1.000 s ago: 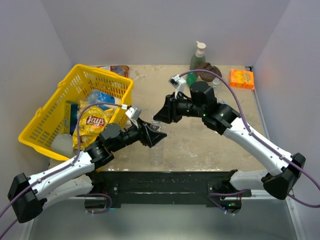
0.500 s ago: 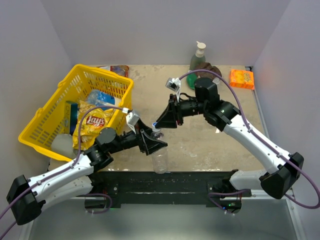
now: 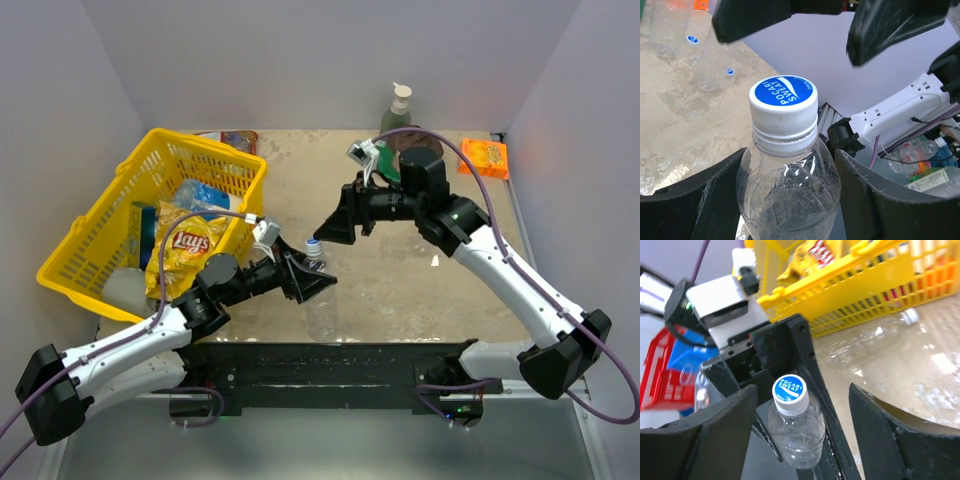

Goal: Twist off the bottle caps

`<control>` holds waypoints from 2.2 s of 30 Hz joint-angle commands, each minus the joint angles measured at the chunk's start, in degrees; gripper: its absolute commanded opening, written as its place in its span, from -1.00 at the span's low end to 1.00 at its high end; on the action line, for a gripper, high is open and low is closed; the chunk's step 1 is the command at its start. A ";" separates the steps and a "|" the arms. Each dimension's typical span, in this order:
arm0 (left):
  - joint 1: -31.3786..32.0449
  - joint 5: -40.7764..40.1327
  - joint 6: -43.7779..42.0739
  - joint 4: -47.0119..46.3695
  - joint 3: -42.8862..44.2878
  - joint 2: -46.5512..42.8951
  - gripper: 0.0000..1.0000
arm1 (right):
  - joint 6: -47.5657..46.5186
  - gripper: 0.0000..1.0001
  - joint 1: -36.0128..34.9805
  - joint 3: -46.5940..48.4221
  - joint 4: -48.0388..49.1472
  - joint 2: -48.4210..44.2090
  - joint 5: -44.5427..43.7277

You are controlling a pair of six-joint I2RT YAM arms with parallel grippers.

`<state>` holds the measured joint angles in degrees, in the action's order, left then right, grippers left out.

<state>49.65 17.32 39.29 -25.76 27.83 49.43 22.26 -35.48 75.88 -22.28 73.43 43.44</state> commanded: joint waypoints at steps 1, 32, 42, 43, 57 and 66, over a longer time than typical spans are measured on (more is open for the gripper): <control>0.27 -7.20 2.37 -0.09 2.75 0.84 -0.57 | 4.37 0.60 -0.02 6.46 -3.54 -0.92 -12.74; 0.36 -14.16 4.57 9.32 7.32 4.89 -0.57 | 6.74 0.07 -11.27 11.84 -15.77 5.76 -28.23; 0.36 -13.54 4.39 9.32 7.85 5.15 -0.58 | 6.65 0.05 -11.62 11.49 -15.95 6.46 -30.35; 0.36 -13.46 4.39 9.24 7.76 5.15 -0.58 | 6.65 0.05 -11.62 11.49 -15.86 6.64 -30.43; 0.98 -12.14 3.16 8.88 9.08 6.56 -0.59 | 6.92 0.04 -12.59 11.92 -12.26 8.92 -29.47; 1.06 -12.31 3.16 8.88 9.08 6.56 -0.59 | 6.66 0.01 -13.21 12.89 -11.91 10.07 -29.99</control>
<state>50.41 4.58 43.72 -13.63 34.20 56.25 28.84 -47.64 86.15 -36.47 84.09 12.69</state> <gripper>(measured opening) 0.704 0.520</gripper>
